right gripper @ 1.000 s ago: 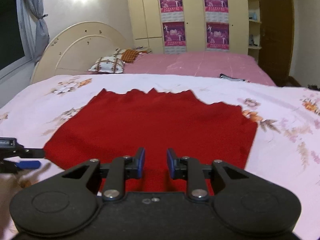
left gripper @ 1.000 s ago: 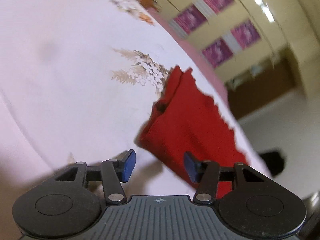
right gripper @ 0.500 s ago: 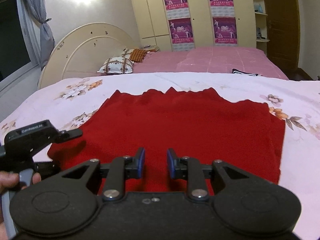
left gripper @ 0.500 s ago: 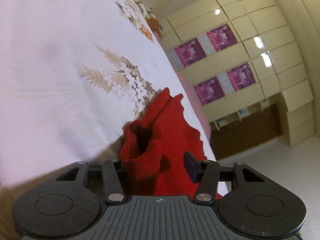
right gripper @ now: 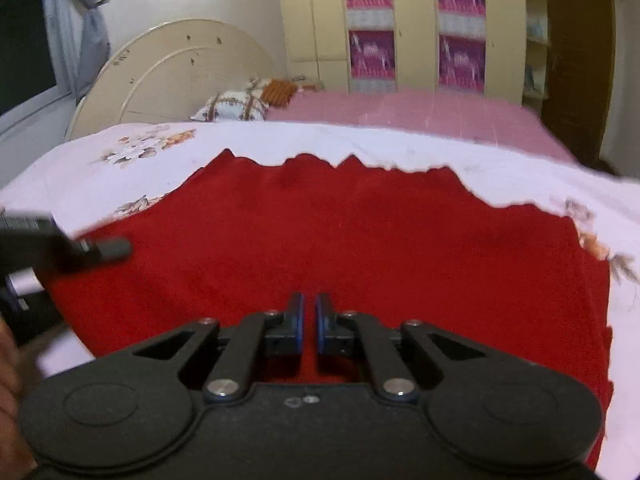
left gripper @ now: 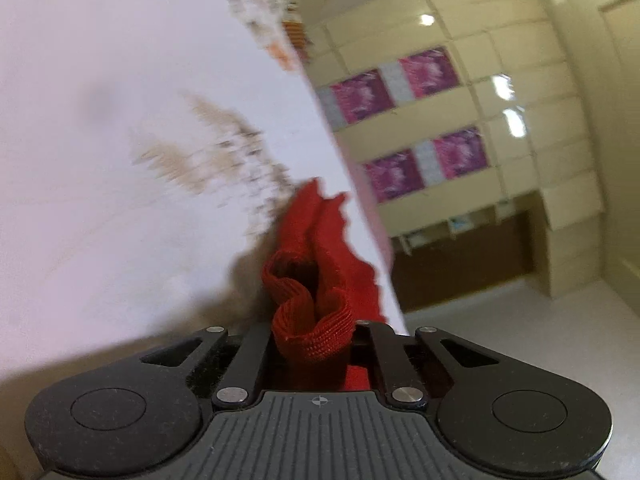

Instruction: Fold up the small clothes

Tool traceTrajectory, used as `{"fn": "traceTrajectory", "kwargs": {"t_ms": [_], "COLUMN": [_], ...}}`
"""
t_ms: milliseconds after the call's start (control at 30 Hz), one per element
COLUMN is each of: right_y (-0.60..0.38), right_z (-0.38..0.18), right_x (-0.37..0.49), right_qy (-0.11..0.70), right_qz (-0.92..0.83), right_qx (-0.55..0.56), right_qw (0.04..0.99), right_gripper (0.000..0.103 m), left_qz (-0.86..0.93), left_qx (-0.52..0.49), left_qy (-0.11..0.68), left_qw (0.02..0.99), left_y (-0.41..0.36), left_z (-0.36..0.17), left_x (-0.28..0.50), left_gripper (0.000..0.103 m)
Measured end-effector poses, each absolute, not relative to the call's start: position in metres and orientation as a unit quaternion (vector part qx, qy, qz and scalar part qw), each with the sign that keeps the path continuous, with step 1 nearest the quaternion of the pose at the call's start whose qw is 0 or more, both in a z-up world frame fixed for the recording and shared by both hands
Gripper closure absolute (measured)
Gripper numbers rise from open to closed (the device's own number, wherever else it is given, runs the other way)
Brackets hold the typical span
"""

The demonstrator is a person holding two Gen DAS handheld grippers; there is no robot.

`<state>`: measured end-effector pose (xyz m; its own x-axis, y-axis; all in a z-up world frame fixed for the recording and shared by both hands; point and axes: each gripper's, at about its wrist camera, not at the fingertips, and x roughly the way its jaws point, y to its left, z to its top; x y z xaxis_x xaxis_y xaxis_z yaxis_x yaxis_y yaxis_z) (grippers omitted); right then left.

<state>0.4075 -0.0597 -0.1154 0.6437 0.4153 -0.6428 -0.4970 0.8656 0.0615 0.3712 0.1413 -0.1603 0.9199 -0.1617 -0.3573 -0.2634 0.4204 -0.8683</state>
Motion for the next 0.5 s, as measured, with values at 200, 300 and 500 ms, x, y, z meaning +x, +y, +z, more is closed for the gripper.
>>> {"fn": "traceTrajectory", "kwargs": {"t_ms": [200,300,500], "right_y": [-0.067,-0.065,-0.083], "right_z": [-0.115,-0.114,-0.115], "right_x": [0.407,0.407,0.417], "right_qy": [0.341,0.343,0.362], "right_qz": [0.245,0.241,0.242], "right_qx": [-0.028,-0.029,0.054], "right_qw": [0.907,0.908,0.898], "right_gripper": [0.098,0.098,0.098], "left_qz": [-0.002,-0.025,-0.121], "left_qx": [-0.452,-0.429,-0.279], "left_qy": [0.234,0.226,0.255], "left_qw": [0.861,0.874,0.918], "left_y": [0.129,0.121,0.051], "left_z": [-0.128,-0.106,-0.046], "left_x": [0.398,0.402,0.42], "left_gripper": [0.095,0.095,0.095]}}
